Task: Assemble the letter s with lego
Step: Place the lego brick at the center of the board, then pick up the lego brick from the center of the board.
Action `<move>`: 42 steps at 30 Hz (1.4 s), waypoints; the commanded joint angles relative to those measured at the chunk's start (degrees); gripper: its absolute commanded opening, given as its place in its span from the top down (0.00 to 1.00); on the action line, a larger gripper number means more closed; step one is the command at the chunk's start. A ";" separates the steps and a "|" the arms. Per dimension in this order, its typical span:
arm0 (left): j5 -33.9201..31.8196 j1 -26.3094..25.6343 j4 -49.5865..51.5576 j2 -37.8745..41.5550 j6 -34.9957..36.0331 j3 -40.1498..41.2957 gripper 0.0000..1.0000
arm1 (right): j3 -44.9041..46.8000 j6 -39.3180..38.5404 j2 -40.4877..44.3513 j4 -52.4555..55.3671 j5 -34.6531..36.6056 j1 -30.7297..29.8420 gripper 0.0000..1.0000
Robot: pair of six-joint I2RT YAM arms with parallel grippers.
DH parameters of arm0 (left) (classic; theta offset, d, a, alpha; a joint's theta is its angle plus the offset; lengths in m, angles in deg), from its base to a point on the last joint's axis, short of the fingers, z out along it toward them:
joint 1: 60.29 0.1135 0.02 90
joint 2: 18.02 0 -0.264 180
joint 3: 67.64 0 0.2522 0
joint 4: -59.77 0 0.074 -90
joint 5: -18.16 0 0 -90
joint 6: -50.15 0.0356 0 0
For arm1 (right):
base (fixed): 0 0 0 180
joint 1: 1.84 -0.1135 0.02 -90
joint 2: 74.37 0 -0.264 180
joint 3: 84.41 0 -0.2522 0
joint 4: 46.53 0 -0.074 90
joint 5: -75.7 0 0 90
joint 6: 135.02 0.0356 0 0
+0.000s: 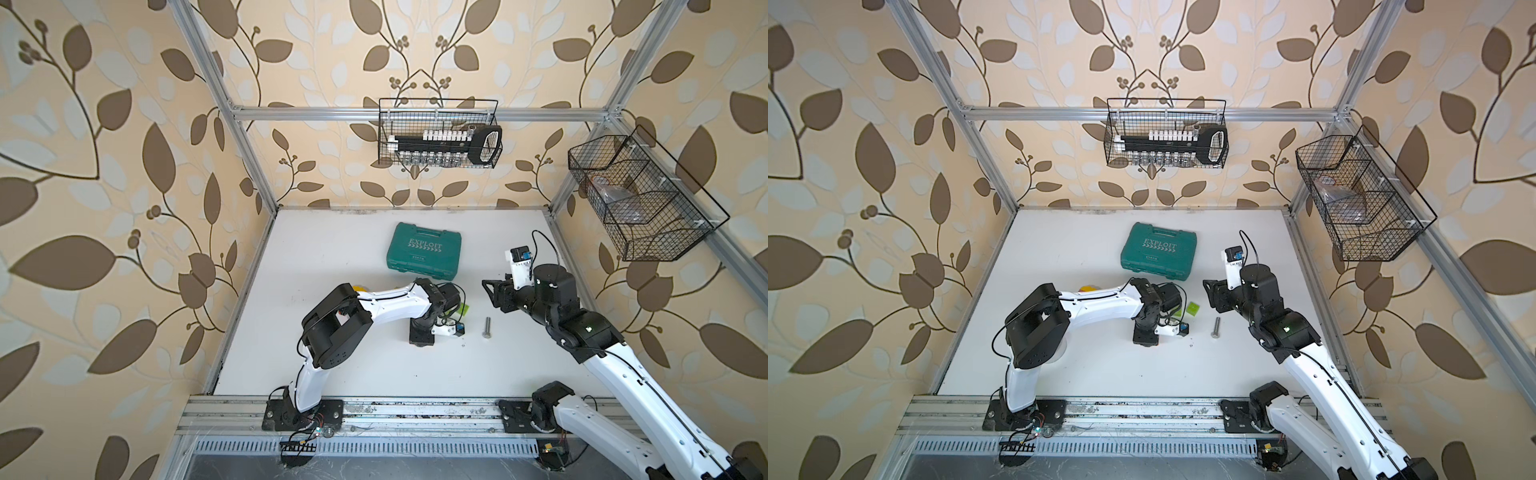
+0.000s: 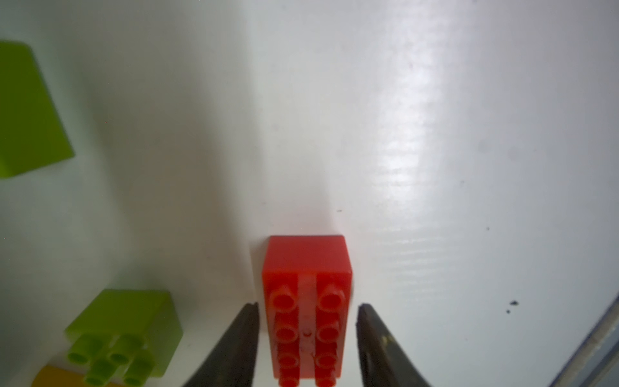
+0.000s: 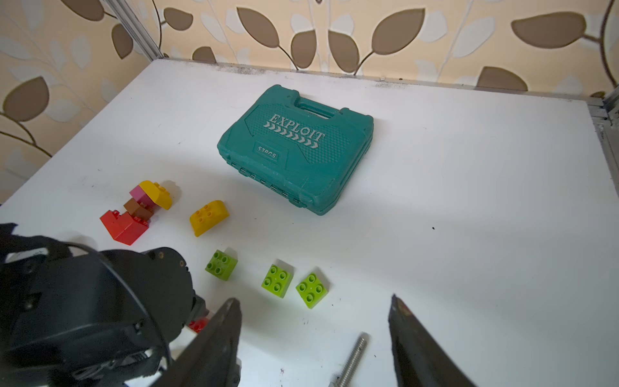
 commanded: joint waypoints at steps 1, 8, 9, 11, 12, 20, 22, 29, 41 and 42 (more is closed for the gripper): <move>-0.39 0.11 -0.21 3.52 0.95 0.36 0.34 | -1.93 1.10 -2.37 2.36 -1.49 0.21 0.31; 0.69 0.54 -0.27 9.55 -2.21 -0.03 0.30 | -6.17 5.66 -4.44 6.06 1.14 0.27 0.33; 0.90 0.79 -0.48 11.75 -3.56 0.00 0.31 | -6.88 6.85 -4.44 6.81 2.21 0.21 0.35; 2.10 1.95 -0.92 16.73 -6.83 0.17 0.33 | -8.29 9.95 -5.07 8.40 4.52 0.20 0.40; 2.17 2.61 -1.86 19.84 -8.72 0.84 0.33 | -9.16 11.31 -5.95 9.47 4.85 0.24 0.41; 5.31 15.46 -9.98 43.08 -29.66 10.82 0.48 | -13.36 22.99 -23.00 15.21 -2.27 0.16 0.43; 4.44 18.03 -11.19 47.01 -33.92 13.95 0.48 | -12.80 25.62 -26.42 13.50 -4.37 -0.25 0.44; 8.11 25.84 -9.54 51.37 -45.44 20.03 0.52 | -18.21 27.66 -40.03 12.96 -2.06 -8.51 0.45; 7.86 31.66 -11.78 55.11 -54.67 27.27 0.88 | -26.94 26.89 -53.47 17.64 2.44 -13.02 0.45; 7.49 31.75 -11.24 54.90 -54.88 27.25 0.88 | -27.29 26.78 -54.20 17.99 2.39 -13.00 0.45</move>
